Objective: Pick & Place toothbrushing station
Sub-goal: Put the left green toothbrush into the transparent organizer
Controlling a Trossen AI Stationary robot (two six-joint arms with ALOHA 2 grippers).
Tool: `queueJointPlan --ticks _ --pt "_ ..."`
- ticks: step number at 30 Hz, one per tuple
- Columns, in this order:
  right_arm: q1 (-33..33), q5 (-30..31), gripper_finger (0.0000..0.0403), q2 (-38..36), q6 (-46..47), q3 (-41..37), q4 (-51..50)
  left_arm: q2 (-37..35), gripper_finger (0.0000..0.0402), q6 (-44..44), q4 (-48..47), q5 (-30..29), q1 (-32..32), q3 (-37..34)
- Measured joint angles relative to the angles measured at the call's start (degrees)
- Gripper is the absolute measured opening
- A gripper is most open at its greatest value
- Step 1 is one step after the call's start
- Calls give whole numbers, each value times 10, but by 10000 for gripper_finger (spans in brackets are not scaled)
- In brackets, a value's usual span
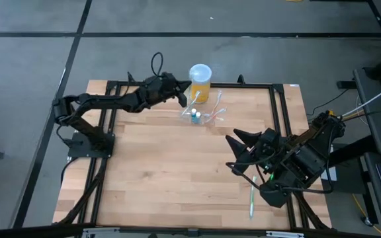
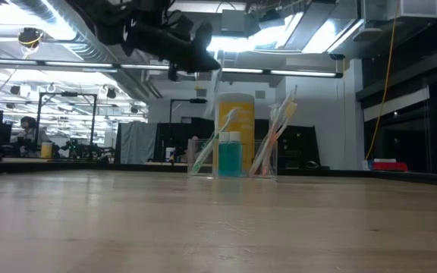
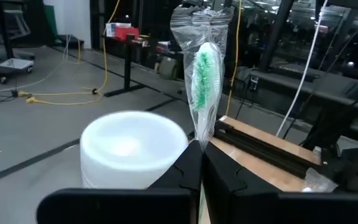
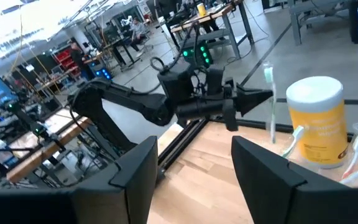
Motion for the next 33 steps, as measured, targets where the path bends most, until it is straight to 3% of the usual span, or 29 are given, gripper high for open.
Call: queueJointPlan --ticks 8,22,33 --pt "-9 8 207 0 22 0 28 40 2 -1 100 -36 -18 -54" --pt "-40 -3 207 0 18 0 60 41 2 -62 244 -76 -27 -200" --pt "-53 -17 207 0 -1 0 80 53 2 -73 250 -67 -30 -216"
